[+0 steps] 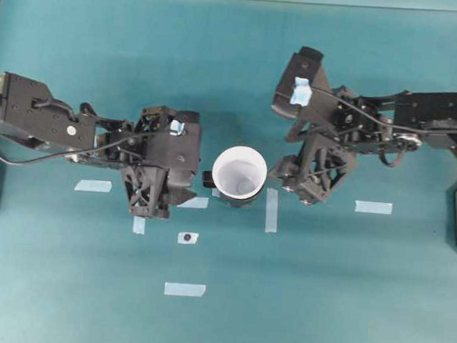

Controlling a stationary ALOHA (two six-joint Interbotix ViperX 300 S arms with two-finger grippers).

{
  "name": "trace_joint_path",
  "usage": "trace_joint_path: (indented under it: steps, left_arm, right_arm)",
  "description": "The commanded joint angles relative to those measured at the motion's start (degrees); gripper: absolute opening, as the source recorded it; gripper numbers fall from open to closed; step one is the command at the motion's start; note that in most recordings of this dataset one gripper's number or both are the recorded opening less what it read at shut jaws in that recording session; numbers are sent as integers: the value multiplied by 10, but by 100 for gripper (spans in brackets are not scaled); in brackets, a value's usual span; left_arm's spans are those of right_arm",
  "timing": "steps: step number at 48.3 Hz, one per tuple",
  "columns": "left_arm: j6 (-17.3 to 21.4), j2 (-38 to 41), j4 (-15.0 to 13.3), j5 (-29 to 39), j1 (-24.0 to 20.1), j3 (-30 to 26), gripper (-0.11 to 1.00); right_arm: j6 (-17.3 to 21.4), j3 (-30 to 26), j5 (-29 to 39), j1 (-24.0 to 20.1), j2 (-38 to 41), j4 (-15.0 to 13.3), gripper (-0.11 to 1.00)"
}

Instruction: Holding the cup holder with the left arm, the right arm places the cup into the cup holder.

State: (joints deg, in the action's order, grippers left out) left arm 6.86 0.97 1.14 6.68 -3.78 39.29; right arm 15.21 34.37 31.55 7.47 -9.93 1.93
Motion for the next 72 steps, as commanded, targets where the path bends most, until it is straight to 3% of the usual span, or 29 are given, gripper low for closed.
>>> trace_joint_path:
  steps: [1, 29, 41, 54, 72]
  left_arm:
    - [-1, -21, 1, -3, 3, -6, 81]
    - [-4, -29, 1, -5, 3, -1, 81]
    - [-4, -29, 2, -5, 4, -1, 81]
    - [-4, -27, 1, -9, 3, -2, 81]
    - [-4, -27, 1, -10, 3, -4, 81]
  right_arm:
    - [4, -1, -4, -2, -54, 1, 89]
    - [4, 65, -91, -2, -120, 1, 89]
    - [-6, 78, -93, -17, -130, -8, 89]
    - [-41, 82, -93, -24, -129, -12, 89]
    - [-42, 83, -103, -24, -131, -12, 89]
